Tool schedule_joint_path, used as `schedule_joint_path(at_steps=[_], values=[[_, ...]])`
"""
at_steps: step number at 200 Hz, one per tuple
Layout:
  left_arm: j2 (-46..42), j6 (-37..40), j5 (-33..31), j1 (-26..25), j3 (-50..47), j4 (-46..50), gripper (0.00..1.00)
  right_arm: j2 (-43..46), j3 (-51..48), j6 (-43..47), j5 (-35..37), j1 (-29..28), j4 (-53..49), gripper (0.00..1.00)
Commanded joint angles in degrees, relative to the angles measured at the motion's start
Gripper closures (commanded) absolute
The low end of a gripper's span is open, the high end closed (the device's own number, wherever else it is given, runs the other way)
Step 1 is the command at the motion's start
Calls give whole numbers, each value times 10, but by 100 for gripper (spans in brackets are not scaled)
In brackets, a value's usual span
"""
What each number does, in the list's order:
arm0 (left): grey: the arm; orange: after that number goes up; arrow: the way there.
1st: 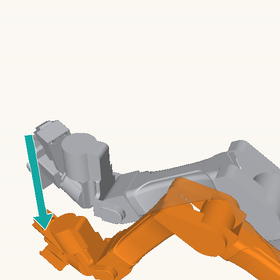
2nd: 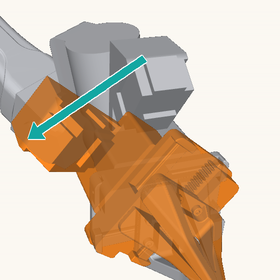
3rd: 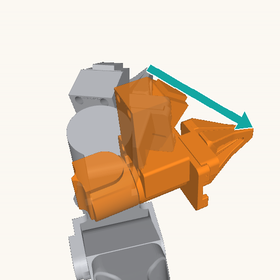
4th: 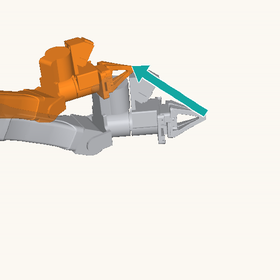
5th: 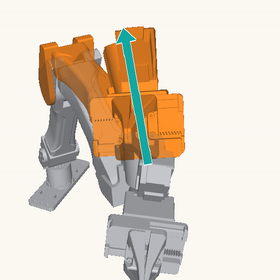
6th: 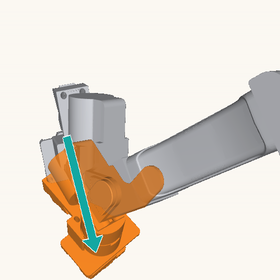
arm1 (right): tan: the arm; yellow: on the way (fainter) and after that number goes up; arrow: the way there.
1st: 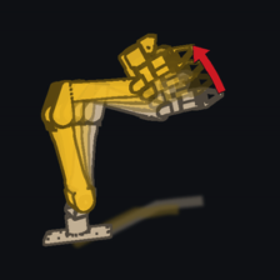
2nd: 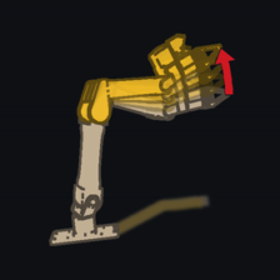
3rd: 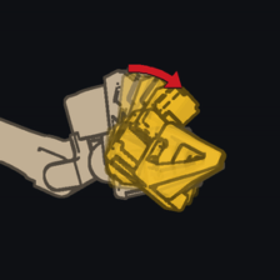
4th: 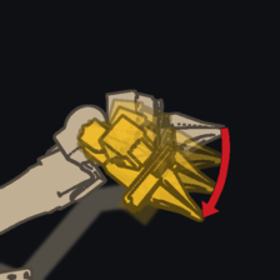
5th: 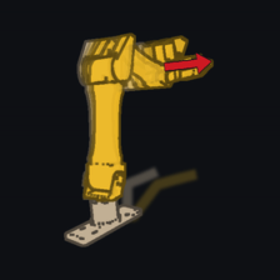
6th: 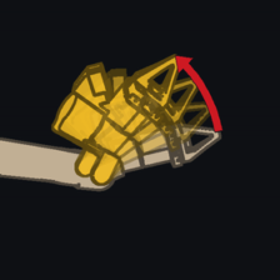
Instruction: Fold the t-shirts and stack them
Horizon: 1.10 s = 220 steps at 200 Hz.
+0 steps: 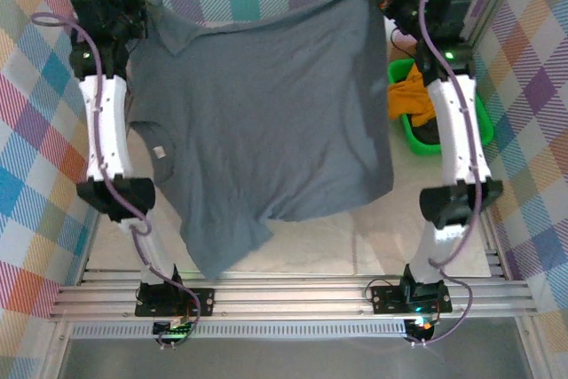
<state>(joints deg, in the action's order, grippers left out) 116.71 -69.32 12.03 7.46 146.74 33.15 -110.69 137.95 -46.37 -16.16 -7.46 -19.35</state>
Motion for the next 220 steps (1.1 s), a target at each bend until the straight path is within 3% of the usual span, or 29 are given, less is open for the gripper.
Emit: schedule_joint_path(at_steps=[1,27,60,92,120,164,175,179,196,203,220], values=[[-22,-28,64,26,76,-33,100,-28,105,-4,-17,6,-21,100],[-38,-56,86,47,86,-70,100,-68,187,-15,-13,24,-30,100],[-100,-81,91,52,87,-81,100,-45,192,-27,-16,62,-20,100],[-201,-38,74,35,52,33,100,27,111,-2,-22,95,-36,100],[-376,-47,57,-3,-222,58,100,144,-78,39,13,97,-44,100],[-589,-88,22,-126,-700,61,100,350,-537,75,105,67,-5,100],[-610,-101,18,-149,-791,52,90,373,-623,81,114,54,-15,100],[-615,-105,21,-153,-822,43,82,378,-650,83,118,49,-19,99],[-610,-87,31,-154,-898,41,36,381,-729,79,148,36,-63,64],[-602,-66,29,-154,-907,53,27,376,-747,79,152,35,-81,56],[-570,1,16,-154,-897,93,21,360,-772,90,160,25,-114,50]])
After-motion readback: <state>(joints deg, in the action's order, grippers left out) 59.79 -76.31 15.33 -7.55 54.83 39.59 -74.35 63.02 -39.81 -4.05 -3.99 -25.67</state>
